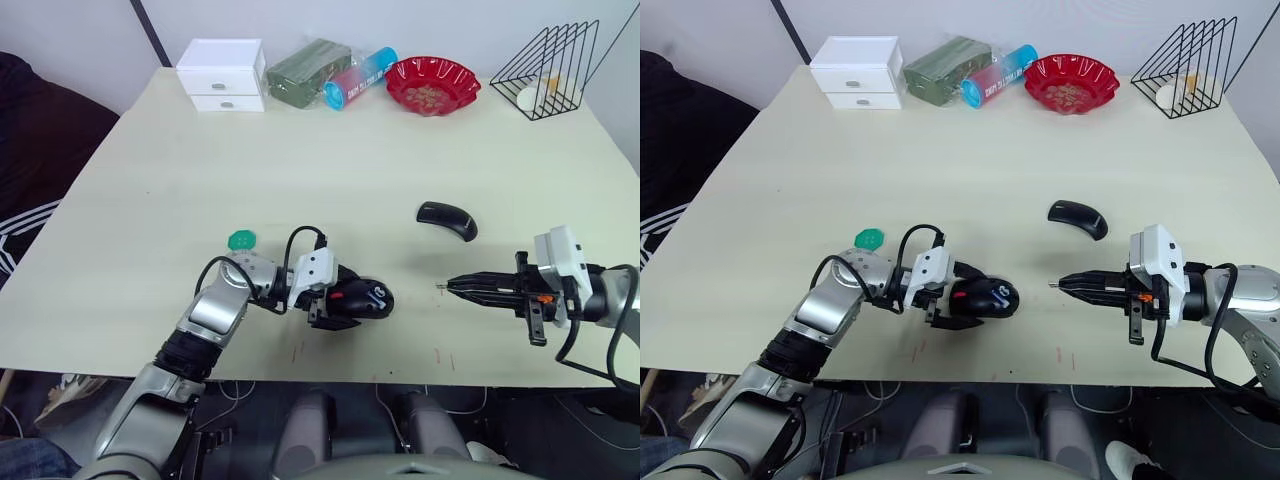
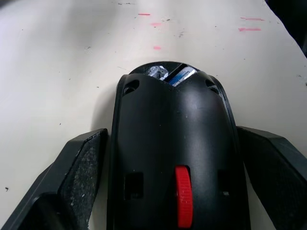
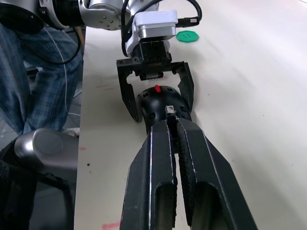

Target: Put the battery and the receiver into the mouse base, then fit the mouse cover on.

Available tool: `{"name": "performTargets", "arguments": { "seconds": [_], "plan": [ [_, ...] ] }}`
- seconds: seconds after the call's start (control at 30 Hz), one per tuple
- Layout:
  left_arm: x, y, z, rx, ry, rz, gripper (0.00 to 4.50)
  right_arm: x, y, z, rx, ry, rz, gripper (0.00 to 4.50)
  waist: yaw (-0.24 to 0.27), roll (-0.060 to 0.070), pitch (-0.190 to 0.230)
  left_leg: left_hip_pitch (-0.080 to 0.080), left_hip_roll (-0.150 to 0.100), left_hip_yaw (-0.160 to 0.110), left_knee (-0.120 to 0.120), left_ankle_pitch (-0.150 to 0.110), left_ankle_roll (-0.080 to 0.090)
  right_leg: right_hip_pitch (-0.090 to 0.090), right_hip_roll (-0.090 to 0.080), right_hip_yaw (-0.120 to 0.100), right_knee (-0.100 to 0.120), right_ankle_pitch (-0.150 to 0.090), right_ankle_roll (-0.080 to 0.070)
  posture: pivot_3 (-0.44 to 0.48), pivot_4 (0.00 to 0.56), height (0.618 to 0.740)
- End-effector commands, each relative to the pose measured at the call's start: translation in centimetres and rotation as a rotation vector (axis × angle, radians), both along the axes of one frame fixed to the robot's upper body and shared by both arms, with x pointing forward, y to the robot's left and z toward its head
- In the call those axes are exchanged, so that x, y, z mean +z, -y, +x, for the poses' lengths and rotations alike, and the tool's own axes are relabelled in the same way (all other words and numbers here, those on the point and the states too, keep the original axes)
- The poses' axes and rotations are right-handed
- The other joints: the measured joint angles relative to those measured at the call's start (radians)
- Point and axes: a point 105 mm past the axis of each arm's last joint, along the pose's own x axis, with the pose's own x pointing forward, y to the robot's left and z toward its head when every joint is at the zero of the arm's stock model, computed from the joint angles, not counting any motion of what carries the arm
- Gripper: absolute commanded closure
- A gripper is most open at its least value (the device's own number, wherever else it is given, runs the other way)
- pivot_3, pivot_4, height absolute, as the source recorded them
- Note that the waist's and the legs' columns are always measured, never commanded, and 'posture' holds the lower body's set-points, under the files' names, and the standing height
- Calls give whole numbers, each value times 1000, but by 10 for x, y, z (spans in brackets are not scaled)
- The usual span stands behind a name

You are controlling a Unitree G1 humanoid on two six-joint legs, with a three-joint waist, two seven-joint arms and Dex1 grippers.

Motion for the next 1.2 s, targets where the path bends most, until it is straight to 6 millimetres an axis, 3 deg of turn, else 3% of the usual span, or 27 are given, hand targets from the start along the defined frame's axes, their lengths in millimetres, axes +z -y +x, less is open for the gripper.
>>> {"name": "performTargets", "arguments": {
  "seconds": [0.03, 0.67, 0.73, 0.77, 0.8, 0.87, 1.2],
  "plan": [
    [6, 5, 0, -10, 9, -23, 41, 5, -4, -4, 27, 35, 3, 4500, 1, 0, 0, 0, 0, 0, 0, 0, 0, 0, 0, 0, 0, 0, 0, 0, 150, 740],
    [8, 14, -2, -31, 13, -10, 41, 0, -4, -2, 20, 35, -9, 4500, 0, 0, 0, 0, 0, 0, 0, 0, 0, 0, 0, 0, 0, 0, 0, 0, 150, 740],
    [6, 13, 0, -29, 29, 6, 533, -1, -4, -2, 20, 35, -16, 4500, 1, 0, 0, 0, 0, 0, 0, 0, 0, 0, 0, 0, 0, 0, 0, 0, 150, 740],
    [6, 12, 0, -25, 32, 8, 542, -1, -4, -2, 21, 36, -19, 4500, 1, 0, 0, 0, 0, 0, 0, 0, 0, 0, 0, 0, 0, 0, 0, 0, 150, 740],
    [6, 12, 1, -20, 28, 4, 1085, -1, -5, -1, 21, 36, -19, 4500, 0, 0, 0, 0, 0, 0, 0, 0, 0, 0, 0, 0, 0, 0, 0, 0, 150, 740],
    [7, 12, 1, -21, 28, 9, 1436, -3, -7, 0, 10, 25, -33, 4500, 1, 0, 0, 0, 0, 0, 0, 0, 0, 0, 0, 0, 0, 0, 0, 0, 150, 740],
    [7, 11, -3, -14, 49, 74, 1447, -13, -23, 10, -148, -93, -213, 4500, -1, 0, 0, 0, 0, -1, 1, 0, 0, 0, 0, 0, 1, 0, 0, 0, 150, 740]
  ]
}}
